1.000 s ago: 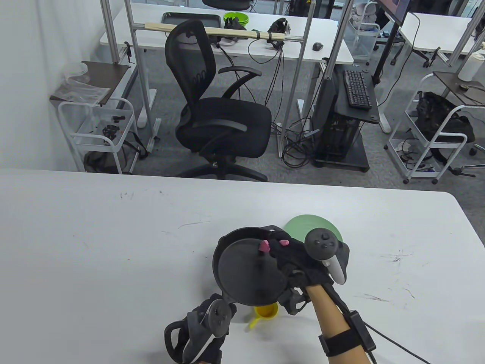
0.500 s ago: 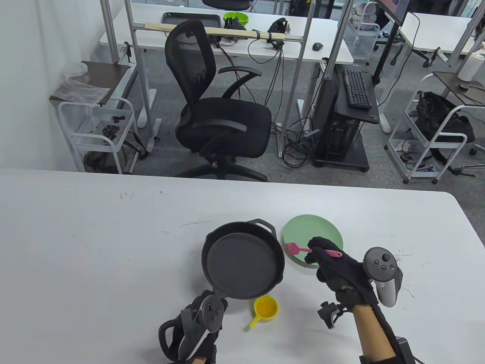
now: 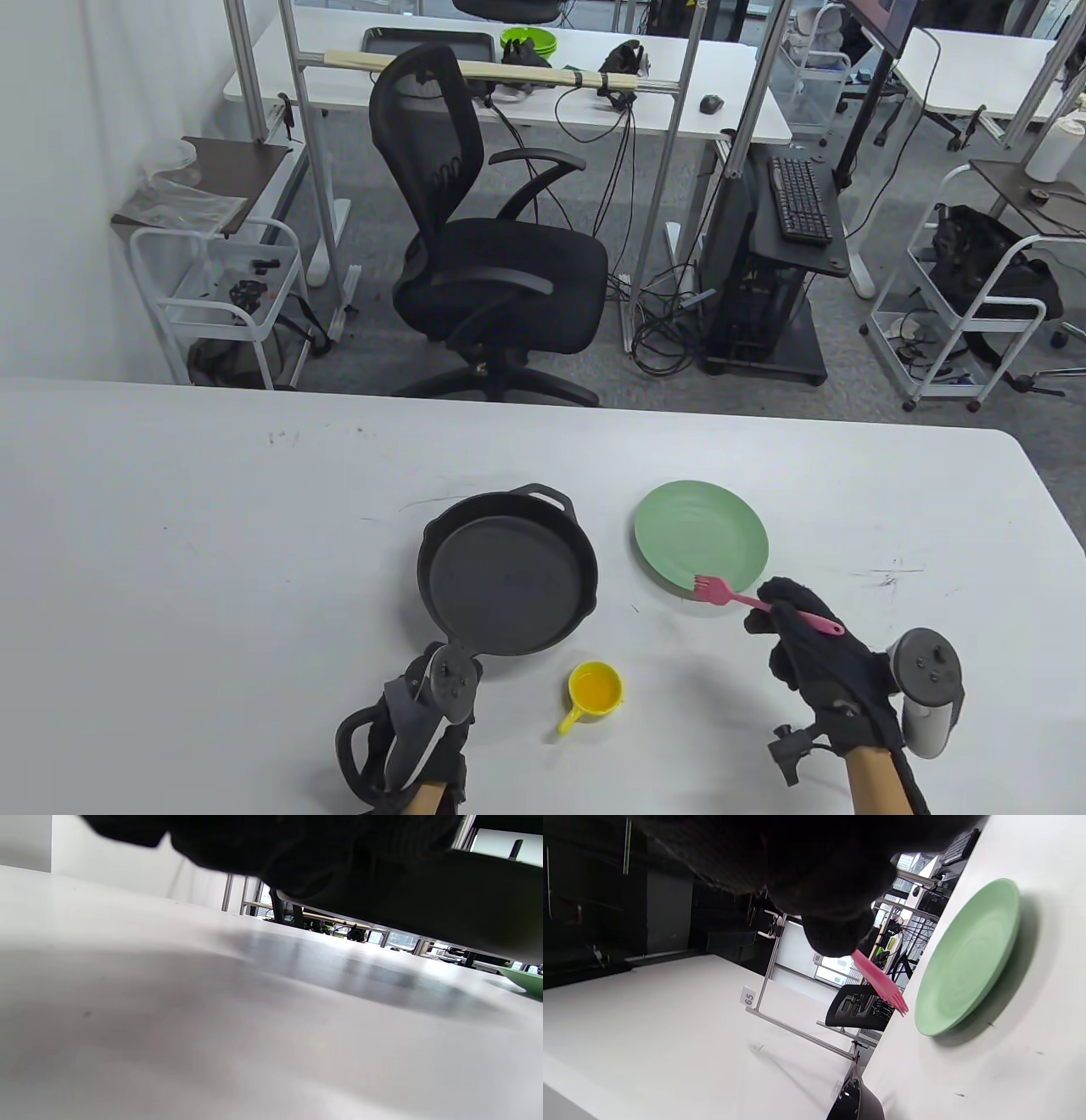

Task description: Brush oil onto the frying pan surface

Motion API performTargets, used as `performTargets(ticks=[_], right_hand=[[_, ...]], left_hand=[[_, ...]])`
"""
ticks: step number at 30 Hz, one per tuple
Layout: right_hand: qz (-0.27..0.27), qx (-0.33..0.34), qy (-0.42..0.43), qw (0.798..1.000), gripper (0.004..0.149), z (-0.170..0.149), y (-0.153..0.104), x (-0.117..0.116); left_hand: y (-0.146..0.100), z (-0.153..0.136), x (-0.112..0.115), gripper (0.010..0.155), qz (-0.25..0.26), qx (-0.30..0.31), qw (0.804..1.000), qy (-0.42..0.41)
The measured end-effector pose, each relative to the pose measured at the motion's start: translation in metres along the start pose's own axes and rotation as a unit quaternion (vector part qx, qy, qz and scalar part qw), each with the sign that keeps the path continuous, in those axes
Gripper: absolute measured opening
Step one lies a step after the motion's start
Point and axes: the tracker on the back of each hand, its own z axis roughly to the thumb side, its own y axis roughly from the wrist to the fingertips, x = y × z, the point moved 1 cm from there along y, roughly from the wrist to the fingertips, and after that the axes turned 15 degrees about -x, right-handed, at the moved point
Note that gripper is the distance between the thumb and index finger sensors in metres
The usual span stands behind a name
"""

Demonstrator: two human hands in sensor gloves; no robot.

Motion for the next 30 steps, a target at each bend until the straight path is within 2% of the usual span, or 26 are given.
performTargets(ticks=[2, 6, 15, 19, 30], right_hand=[[0.014, -0.011, -0.013, 1.000, 0.046, -0.006, 0.001, 0.001], [0.004, -0.007, -0.038, 0.999, 0.046, -0.006, 0.001, -0.001], [0.004, 0.006, -0.062, 0.998, 0.046, -0.002, -0.003, -0.005], [-0.001, 0.016, -0.073, 0.997, 0.046, 0.002, -0.006, -0.005], [0.007, 0.028, -0.091, 0.995, 0.047, 0.007, -0.014, -0.006]], left_hand=[[0.001, 0.000, 0.002, 0.060, -0.007, -0.004, 1.000, 0.001], [0.004, 0.001, 0.008, 0.060, -0.032, -0.004, 0.999, 0.007], [0.015, 0.001, 0.017, 0.060, -0.051, -0.028, 0.997, 0.042], [0.013, 0.005, 0.016, 0.060, -0.034, -0.030, 0.997, 0.064], [0.010, 0.008, 0.016, 0.061, -0.034, -0.023, 0.995, 0.092]])
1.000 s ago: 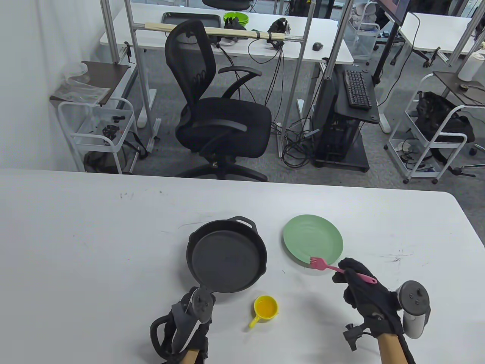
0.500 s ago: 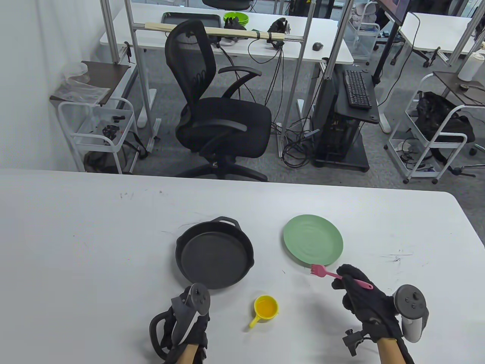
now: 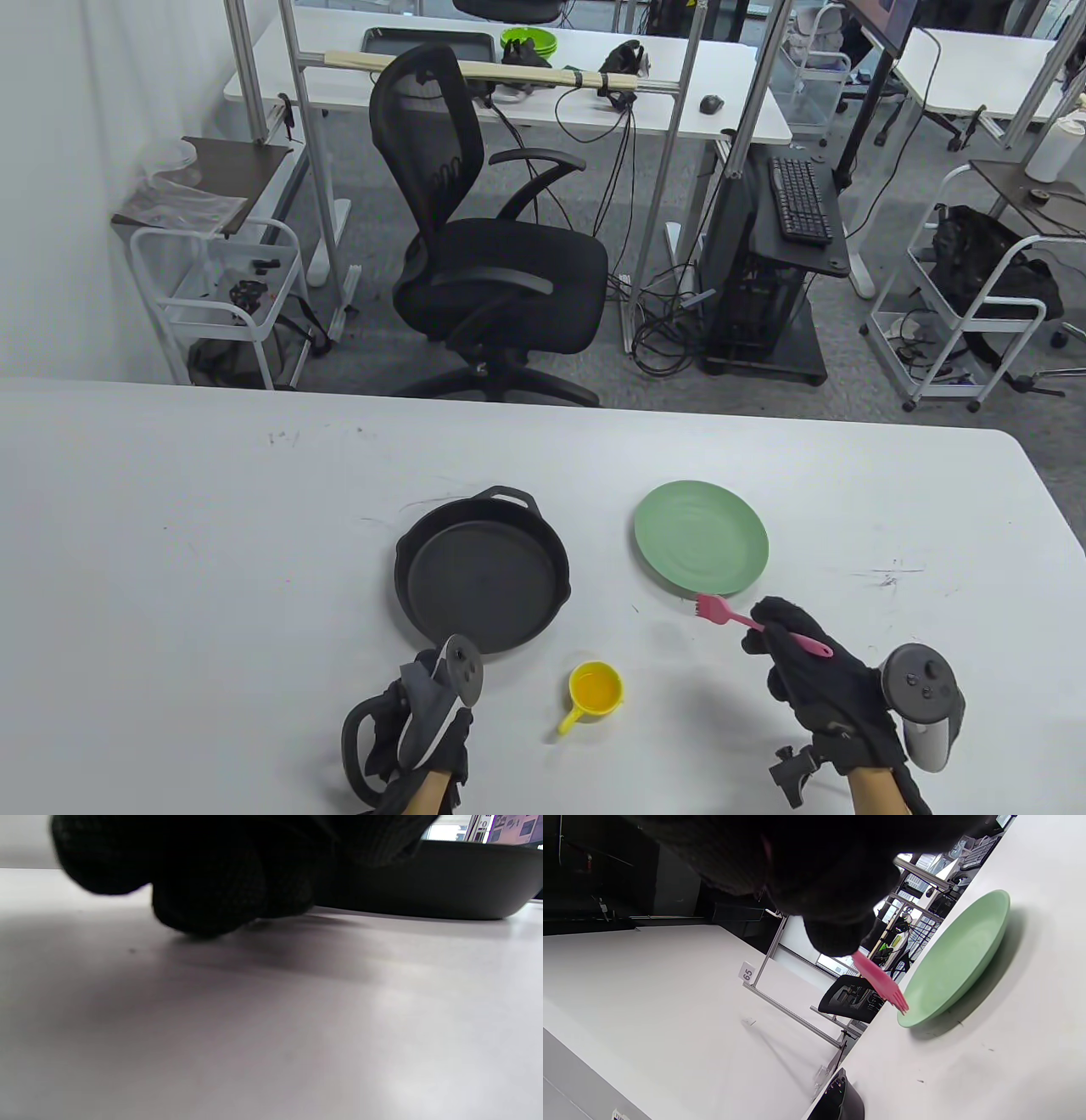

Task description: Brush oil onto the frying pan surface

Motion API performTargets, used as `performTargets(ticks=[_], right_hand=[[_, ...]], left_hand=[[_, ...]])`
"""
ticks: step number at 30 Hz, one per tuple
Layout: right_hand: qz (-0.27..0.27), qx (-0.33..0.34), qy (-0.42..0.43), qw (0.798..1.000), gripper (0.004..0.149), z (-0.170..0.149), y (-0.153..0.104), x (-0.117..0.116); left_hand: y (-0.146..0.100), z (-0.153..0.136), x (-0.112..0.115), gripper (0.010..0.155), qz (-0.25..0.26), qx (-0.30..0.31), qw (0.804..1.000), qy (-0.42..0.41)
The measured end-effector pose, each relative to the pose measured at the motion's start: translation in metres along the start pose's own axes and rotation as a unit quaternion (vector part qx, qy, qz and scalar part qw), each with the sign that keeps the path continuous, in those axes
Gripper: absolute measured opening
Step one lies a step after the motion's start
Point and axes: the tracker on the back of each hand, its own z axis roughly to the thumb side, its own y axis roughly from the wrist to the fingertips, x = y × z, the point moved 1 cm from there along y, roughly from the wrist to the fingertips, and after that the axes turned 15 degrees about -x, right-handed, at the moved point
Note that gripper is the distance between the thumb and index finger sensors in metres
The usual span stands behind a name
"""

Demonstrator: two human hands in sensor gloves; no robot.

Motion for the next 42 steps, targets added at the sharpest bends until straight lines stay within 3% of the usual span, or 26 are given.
performTargets(ticks=[9, 17, 22, 28, 33, 39, 42], right_hand=[[-0.020, 0.014, -0.022, 0.999, 0.046, 0.002, -0.004, 0.006], [-0.060, 0.044, -0.081, 0.994, 0.049, 0.021, 0.002, 0.012], [-0.079, 0.055, -0.177, 0.979, 0.048, 0.038, 0.020, 0.011], [-0.108, 0.078, -0.281, 0.950, 0.046, 0.048, 0.053, -0.001], [-0.086, 0.074, -0.368, 0.923, 0.048, 0.041, 0.082, -0.025], [-0.061, 0.074, -0.499, 0.861, 0.050, 0.022, 0.101, -0.062], [-0.047, 0.066, -0.535, 0.841, 0.051, 0.013, 0.106, -0.074]], left_hand=[[-0.012, -0.004, -0.018, 0.079, 0.050, 0.042, 0.998, -0.023], [-0.021, -0.008, -0.027, 0.081, 0.045, 0.095, 0.993, -0.054], [-0.025, -0.009, -0.032, 0.081, 0.043, 0.116, 0.990, -0.073], [-0.028, -0.009, -0.035, 0.082, 0.042, 0.127, 0.988, -0.079], [-0.030, -0.010, -0.038, 0.082, 0.053, 0.128, 0.987, -0.081], [-0.031, -0.009, -0.040, 0.082, 0.061, 0.127, 0.987, -0.082], [-0.032, -0.009, -0.040, 0.082, 0.058, 0.127, 0.987, -0.080]])
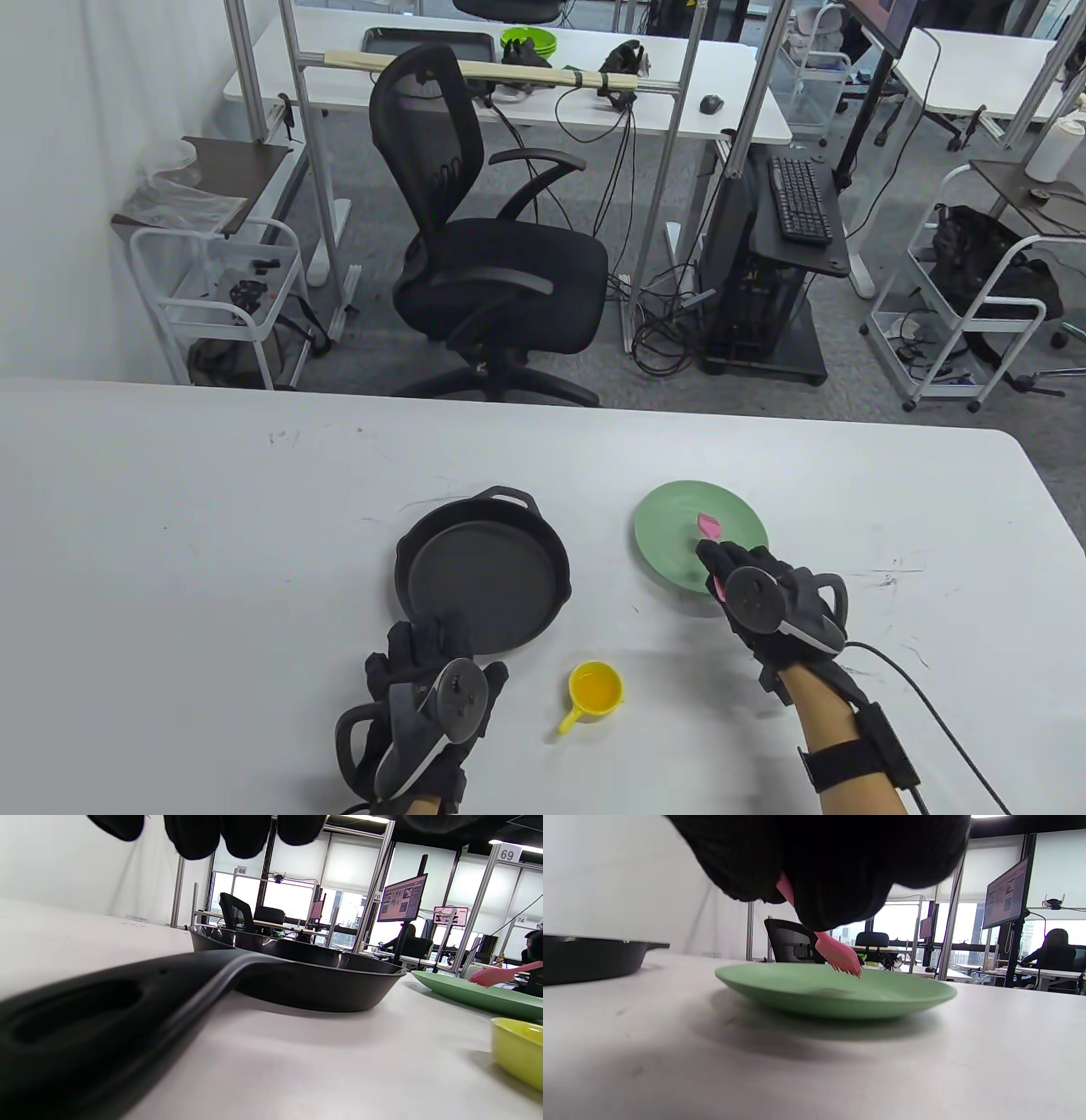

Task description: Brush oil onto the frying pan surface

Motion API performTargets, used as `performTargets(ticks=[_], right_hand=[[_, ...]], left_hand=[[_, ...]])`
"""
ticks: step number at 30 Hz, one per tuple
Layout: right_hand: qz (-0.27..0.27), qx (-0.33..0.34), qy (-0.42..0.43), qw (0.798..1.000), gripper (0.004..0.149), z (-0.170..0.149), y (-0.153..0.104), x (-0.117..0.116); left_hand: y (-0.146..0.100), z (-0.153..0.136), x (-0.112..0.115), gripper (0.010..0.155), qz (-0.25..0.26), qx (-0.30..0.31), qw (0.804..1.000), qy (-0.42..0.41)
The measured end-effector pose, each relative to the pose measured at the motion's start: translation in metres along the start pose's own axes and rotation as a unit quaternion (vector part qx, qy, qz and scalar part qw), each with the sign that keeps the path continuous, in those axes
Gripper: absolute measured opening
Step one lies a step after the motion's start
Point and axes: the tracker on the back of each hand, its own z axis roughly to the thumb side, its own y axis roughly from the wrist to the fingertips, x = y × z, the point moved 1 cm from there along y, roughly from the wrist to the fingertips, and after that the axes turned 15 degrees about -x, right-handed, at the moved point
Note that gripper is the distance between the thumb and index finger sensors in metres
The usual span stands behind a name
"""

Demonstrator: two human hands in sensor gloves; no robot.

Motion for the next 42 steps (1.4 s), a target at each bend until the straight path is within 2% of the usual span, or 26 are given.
performTargets(ticks=[5, 7, 12, 16, 24, 28, 36, 42], right_hand=[[0.043, 0.001, -0.005, 0.999, 0.050, 0.005, 0.002, -0.011], [0.048, 0.000, -0.002, 0.999, 0.051, 0.005, 0.002, -0.012], [0.109, -0.010, -0.042, 0.993, 0.054, 0.008, 0.001, -0.012], [0.138, -0.018, -0.052, 0.989, 0.060, 0.009, 0.000, -0.013], [0.116, -0.043, -0.008, 0.992, 0.059, -0.004, -0.013, -0.001], [0.107, -0.060, 0.052, 0.991, 0.061, -0.018, -0.028, 0.014], [0.075, -0.059, 0.111, 0.989, 0.067, -0.029, -0.064, 0.042], [0.065, -0.064, 0.133, 0.987, 0.070, -0.042, -0.089, 0.038]], left_hand=[[0.000, 0.000, 0.000, 0.082, -0.005, 0.001, 1.000, -0.001], [0.000, 0.001, 0.000, 0.082, -0.005, 0.002, 1.000, 0.000], [0.000, 0.001, 0.000, 0.082, -0.009, 0.003, 1.000, -0.002], [-0.001, 0.002, 0.001, 0.082, -0.013, 0.008, 1.000, -0.001], [0.005, 0.001, 0.009, 0.083, -0.039, 0.009, 0.999, 0.004], [0.010, 0.001, 0.015, 0.084, -0.052, 0.008, 0.998, 0.016], [0.016, 0.000, 0.024, 0.086, -0.088, 0.018, 0.996, 0.023], [0.015, 0.002, 0.025, 0.086, -0.092, 0.027, 0.995, 0.026]])
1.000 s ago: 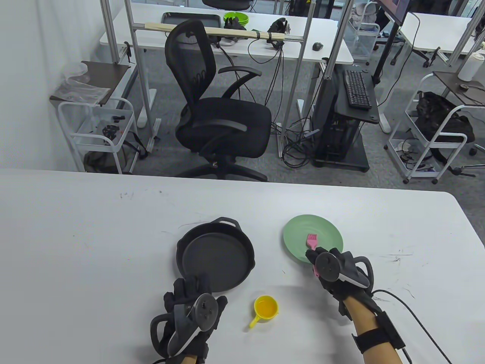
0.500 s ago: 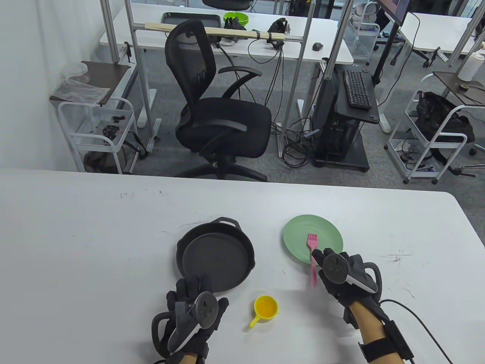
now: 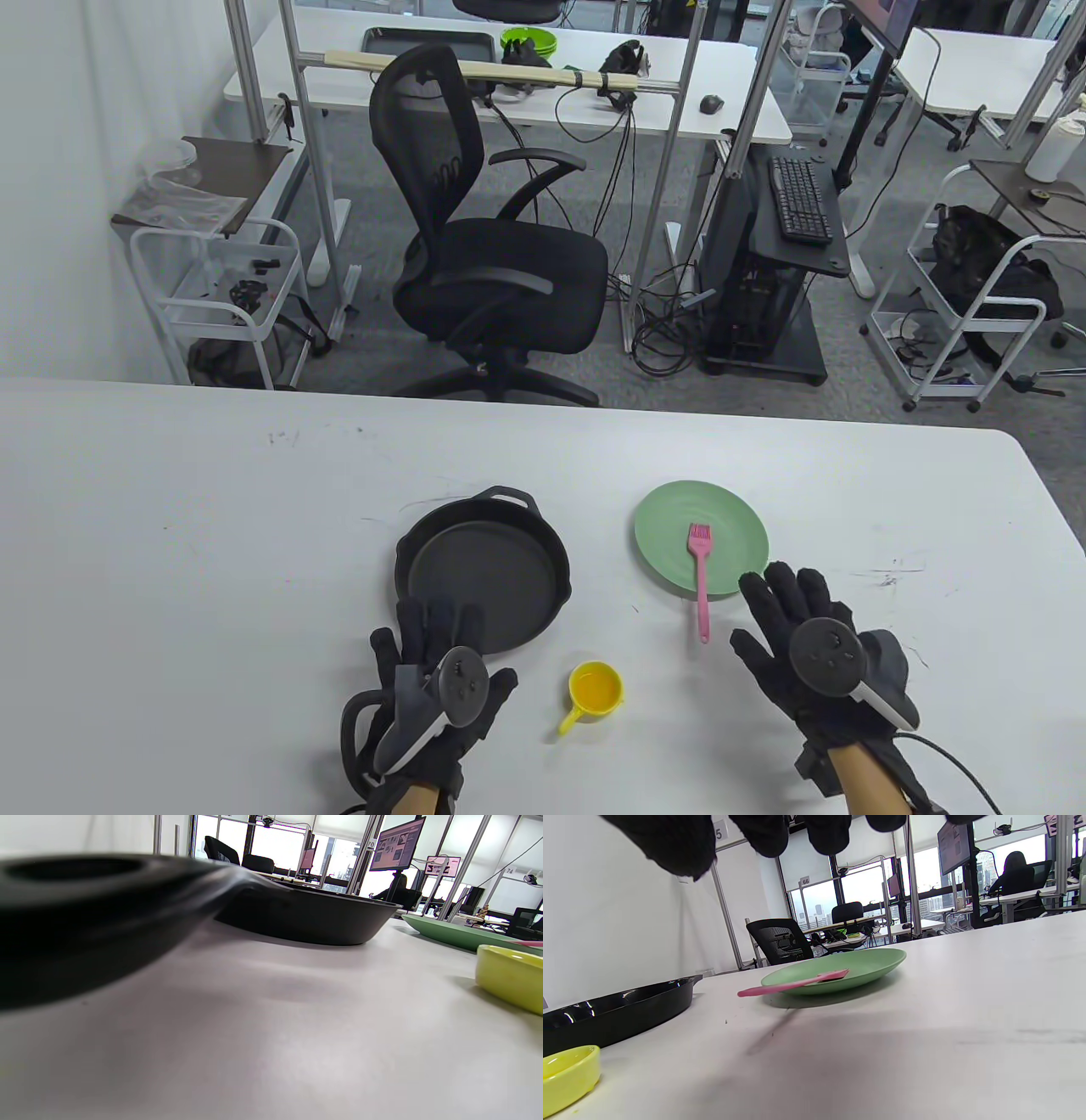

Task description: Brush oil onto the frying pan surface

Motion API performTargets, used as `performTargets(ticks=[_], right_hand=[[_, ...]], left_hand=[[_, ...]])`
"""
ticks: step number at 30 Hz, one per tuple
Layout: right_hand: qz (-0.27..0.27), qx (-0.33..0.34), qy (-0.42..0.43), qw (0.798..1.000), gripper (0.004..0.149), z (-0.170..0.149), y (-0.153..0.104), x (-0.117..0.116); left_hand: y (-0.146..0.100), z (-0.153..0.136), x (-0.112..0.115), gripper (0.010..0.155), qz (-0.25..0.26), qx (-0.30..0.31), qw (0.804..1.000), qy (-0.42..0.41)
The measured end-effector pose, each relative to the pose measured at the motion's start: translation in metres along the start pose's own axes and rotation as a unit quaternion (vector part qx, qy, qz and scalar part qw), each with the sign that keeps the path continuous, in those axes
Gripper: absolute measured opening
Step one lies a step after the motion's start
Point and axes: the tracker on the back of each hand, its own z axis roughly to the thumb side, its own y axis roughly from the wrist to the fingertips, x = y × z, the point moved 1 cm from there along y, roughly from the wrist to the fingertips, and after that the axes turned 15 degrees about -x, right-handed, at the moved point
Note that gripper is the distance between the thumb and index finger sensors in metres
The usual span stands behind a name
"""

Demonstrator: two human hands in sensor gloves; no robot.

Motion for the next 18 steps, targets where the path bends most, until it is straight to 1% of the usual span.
performTargets(ticks=[3, 7, 12, 14, 18], right_hand=[[0.013, -0.008, 0.006, 1.000, 0.071, -0.010, -0.007, -0.011], [0.084, -0.027, -0.021, 0.996, 0.074, -0.014, -0.011, -0.028], [0.107, -0.030, -0.047, 0.993, 0.074, -0.013, -0.009, -0.041], [0.117, -0.034, -0.056, 0.991, 0.075, -0.012, -0.009, -0.041], [0.105, -0.029, -0.048, 0.993, 0.074, -0.012, -0.011, -0.039]], left_hand=[[-0.001, 0.001, 0.001, 0.085, -0.005, 0.002, 1.000, 0.010], [-0.001, 0.004, 0.003, 0.085, -0.013, 0.013, 1.000, 0.018], [-0.002, 0.003, 0.004, 0.085, -0.012, 0.009, 1.000, 0.022], [-0.001, 0.001, 0.004, 0.085, -0.012, 0.006, 1.000, 0.021], [-0.001, 0.000, 0.004, 0.085, -0.015, 0.004, 1.000, 0.018]])
